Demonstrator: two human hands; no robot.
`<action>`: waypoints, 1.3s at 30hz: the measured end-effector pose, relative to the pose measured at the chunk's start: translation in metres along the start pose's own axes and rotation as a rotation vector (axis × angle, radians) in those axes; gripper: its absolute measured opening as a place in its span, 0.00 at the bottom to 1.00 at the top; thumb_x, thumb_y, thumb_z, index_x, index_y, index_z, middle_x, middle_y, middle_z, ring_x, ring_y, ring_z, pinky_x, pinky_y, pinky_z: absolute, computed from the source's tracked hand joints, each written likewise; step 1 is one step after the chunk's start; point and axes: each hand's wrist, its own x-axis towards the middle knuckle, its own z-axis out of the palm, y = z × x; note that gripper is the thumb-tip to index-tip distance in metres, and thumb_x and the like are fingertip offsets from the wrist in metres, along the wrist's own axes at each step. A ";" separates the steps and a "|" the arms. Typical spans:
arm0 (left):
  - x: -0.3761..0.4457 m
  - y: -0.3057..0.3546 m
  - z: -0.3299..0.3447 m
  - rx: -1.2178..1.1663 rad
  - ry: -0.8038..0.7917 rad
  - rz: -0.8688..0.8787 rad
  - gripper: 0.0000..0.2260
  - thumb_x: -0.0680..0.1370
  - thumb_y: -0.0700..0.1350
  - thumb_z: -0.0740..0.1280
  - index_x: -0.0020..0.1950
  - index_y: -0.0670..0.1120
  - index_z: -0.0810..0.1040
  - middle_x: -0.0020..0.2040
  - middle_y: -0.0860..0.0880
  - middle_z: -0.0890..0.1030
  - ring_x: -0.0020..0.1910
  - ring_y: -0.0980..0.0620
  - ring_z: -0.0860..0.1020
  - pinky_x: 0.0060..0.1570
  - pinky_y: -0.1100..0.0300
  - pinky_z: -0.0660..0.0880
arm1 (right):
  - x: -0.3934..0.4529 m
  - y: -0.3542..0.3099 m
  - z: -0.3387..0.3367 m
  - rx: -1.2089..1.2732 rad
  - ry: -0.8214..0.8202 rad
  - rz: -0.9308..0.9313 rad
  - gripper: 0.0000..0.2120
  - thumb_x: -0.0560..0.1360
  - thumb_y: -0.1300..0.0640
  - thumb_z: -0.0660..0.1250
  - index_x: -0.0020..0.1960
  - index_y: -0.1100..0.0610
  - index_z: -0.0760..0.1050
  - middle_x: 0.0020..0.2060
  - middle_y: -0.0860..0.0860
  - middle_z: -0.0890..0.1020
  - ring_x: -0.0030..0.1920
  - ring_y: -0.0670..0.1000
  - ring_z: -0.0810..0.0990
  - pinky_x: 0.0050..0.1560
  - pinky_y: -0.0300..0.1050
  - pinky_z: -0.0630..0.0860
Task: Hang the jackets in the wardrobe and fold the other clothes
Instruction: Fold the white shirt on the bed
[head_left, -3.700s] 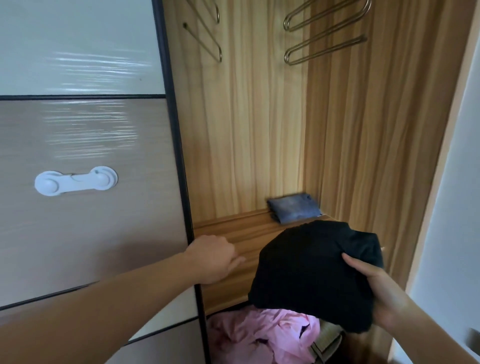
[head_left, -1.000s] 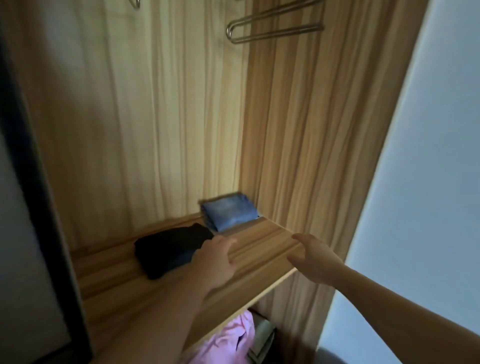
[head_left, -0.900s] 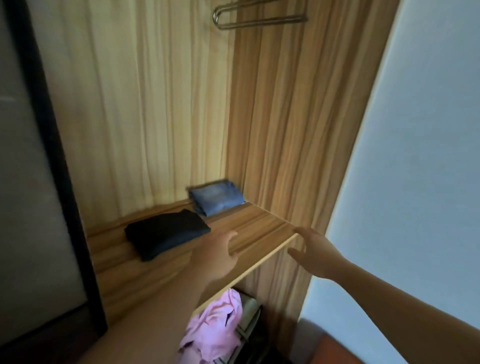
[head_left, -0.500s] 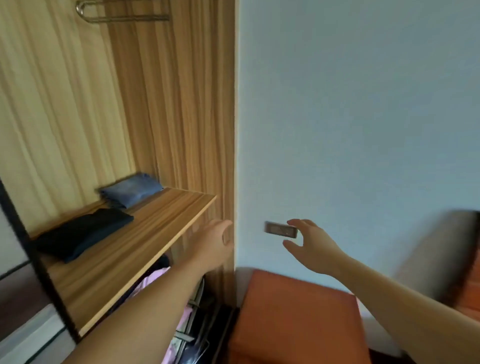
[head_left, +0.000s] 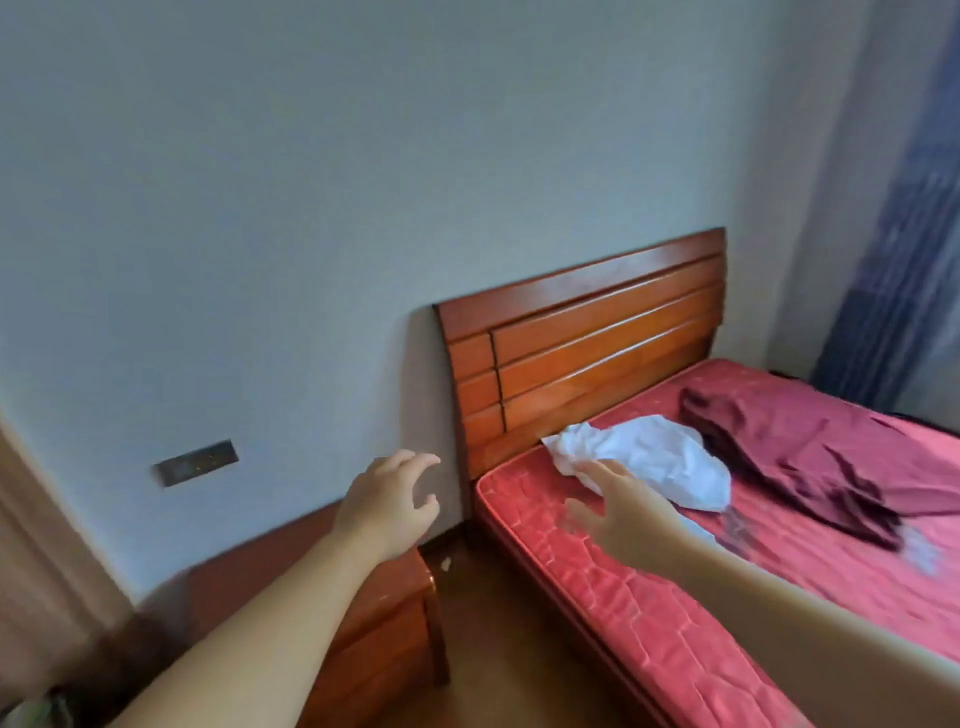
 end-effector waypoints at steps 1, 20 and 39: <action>-0.001 0.019 0.011 -0.031 -0.018 0.053 0.20 0.76 0.49 0.65 0.68 0.55 0.72 0.66 0.54 0.74 0.64 0.51 0.71 0.61 0.55 0.71 | -0.022 0.014 -0.009 -0.004 0.016 0.056 0.27 0.75 0.41 0.63 0.72 0.47 0.66 0.68 0.47 0.72 0.64 0.49 0.74 0.57 0.44 0.70; -0.152 0.285 0.088 -0.175 -0.308 0.408 0.22 0.77 0.52 0.65 0.71 0.54 0.69 0.69 0.53 0.72 0.68 0.50 0.68 0.65 0.54 0.67 | -0.341 0.142 -0.103 -0.057 0.130 0.511 0.26 0.77 0.41 0.62 0.72 0.48 0.65 0.69 0.47 0.69 0.65 0.48 0.72 0.60 0.44 0.71; -0.049 0.222 0.091 -0.026 -0.317 0.343 0.23 0.77 0.54 0.63 0.72 0.56 0.67 0.69 0.54 0.70 0.66 0.50 0.68 0.64 0.53 0.68 | -0.178 0.119 -0.089 -0.114 0.129 0.439 0.25 0.77 0.41 0.61 0.71 0.48 0.65 0.67 0.48 0.70 0.62 0.50 0.74 0.54 0.48 0.74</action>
